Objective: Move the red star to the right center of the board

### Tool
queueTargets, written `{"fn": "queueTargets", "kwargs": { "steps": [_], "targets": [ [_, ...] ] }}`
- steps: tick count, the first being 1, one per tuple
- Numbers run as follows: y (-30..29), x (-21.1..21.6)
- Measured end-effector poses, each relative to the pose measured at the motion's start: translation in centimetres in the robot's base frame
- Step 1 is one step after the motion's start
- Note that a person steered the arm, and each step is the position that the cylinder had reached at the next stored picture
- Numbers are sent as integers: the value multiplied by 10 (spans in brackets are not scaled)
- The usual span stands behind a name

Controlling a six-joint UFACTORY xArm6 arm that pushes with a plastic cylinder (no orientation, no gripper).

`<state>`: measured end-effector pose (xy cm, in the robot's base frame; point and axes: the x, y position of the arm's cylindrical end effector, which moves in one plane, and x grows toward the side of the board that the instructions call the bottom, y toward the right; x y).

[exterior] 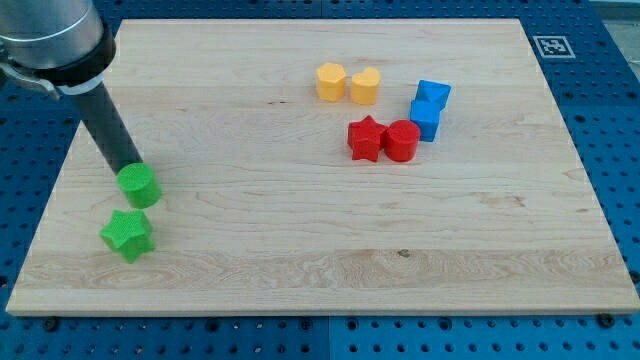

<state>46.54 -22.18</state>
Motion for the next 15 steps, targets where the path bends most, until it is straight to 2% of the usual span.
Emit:
{"fn": "queueTargets", "kwargs": {
  "steps": [1,3,5,6,7,9,10,12,13,15],
  "targets": [
    [-2,-12],
    [-3,13],
    [-3,12],
    [5,-21],
    [15,-36],
    [20,-36],
    [51,-36],
    [58,-36],
    [89,-36],
    [95,-36]
  ]
}}
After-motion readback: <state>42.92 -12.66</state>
